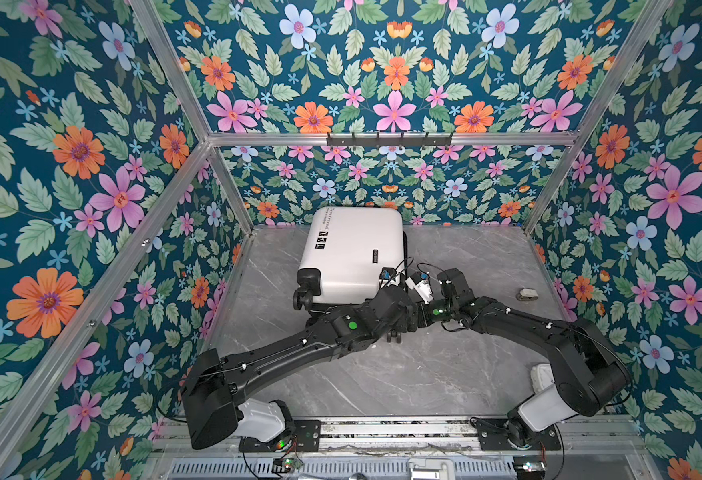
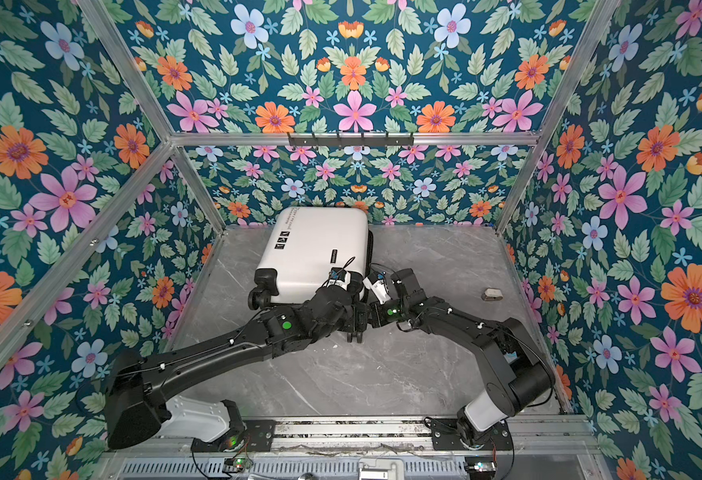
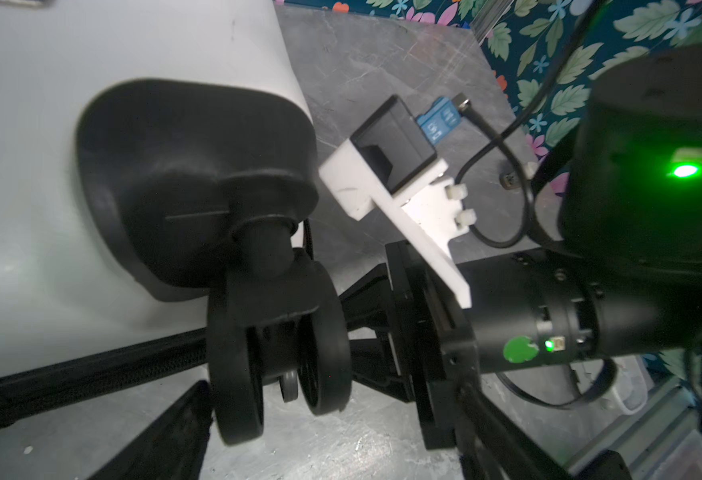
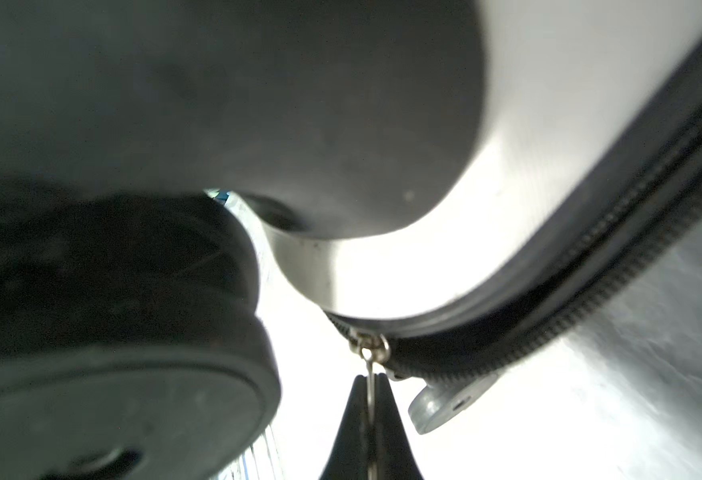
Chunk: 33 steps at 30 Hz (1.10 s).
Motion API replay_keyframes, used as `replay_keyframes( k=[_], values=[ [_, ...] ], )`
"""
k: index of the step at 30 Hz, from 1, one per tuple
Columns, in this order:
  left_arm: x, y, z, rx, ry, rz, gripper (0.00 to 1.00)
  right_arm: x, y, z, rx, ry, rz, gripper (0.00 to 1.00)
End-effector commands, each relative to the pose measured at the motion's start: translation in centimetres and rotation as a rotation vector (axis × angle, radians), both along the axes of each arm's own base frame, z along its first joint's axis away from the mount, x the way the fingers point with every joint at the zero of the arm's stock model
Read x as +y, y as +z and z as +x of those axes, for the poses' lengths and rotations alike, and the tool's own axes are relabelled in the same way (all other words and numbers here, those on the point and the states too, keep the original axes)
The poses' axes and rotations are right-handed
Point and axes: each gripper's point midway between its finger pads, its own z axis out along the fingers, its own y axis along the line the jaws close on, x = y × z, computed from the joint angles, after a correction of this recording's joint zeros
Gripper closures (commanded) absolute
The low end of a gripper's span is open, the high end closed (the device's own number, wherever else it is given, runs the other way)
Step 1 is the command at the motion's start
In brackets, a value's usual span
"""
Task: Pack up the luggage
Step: 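Pull the zipper along the seam with the right gripper while the left holds the wheel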
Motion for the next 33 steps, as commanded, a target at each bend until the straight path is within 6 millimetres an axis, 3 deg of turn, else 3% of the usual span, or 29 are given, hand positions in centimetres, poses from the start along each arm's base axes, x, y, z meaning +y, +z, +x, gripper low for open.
replay_keyframes(
  k=[1,11,18,21,26,33],
  values=[
    [0.7,-0.5,0.6,-0.030,0.024,0.068,0.12,0.3,0.2,0.2,-0.013,0.002,0.014,1.00],
    [0.9,-3.1,1.8,-0.022,0.040,0.130,0.26,0.7,0.6,0.6,-0.016,0.001,0.033,1.00],
    [1.1,-3.2,3.0,-0.027,0.048,0.083,0.47,0.6,0.7,0.6,-0.016,-0.003,0.032,1.00],
    [0.9,-3.3,3.0,-0.024,0.037,0.086,0.61,0.6,1.0,0.6,-0.013,-0.009,0.031,1.00],
    [1.4,-3.2,2.8,-0.024,0.043,0.088,1.00,0.0,1.3,0.6,0.001,-0.036,-0.006,1.00],
    [3.0,-1.4,2.4,-0.054,0.066,0.062,1.00,-1.9,1.1,0.8,-0.009,-0.119,-0.116,1.00]
  ],
)
